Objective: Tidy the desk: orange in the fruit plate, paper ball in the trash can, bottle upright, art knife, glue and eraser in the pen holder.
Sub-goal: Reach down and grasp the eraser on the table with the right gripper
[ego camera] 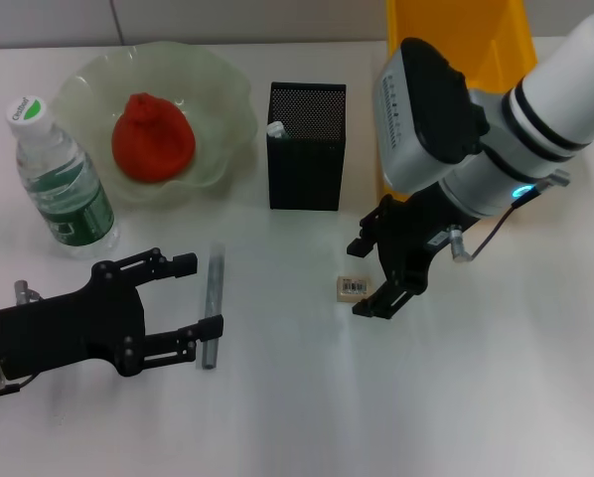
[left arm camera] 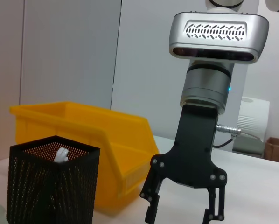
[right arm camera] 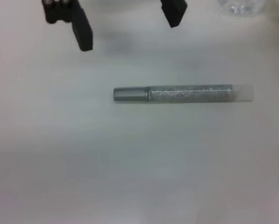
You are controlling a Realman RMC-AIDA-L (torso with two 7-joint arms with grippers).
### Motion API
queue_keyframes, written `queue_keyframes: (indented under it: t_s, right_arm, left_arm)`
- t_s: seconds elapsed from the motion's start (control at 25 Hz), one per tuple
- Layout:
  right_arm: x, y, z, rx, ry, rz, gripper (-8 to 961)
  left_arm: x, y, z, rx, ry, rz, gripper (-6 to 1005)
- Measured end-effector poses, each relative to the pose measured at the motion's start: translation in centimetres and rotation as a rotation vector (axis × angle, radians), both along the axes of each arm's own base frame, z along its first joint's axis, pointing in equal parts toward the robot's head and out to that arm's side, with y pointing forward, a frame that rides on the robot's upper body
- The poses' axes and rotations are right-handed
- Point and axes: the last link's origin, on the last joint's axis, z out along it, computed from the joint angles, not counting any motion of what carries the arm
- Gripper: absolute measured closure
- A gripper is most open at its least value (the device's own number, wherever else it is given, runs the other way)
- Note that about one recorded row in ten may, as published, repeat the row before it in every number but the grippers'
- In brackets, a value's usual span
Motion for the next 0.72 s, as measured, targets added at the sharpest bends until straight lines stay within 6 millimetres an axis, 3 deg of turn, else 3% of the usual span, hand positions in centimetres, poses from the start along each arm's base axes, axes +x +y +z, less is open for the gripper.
queue_keyframes:
  t_s: [0.72]
  right_arm:
    - [0.8,0.4,-1.4,0.016,-0.002,0.003,232]
  left_arm:
    - [0.1,-0.2,-0.3,0.001,-0.016,0.010,200]
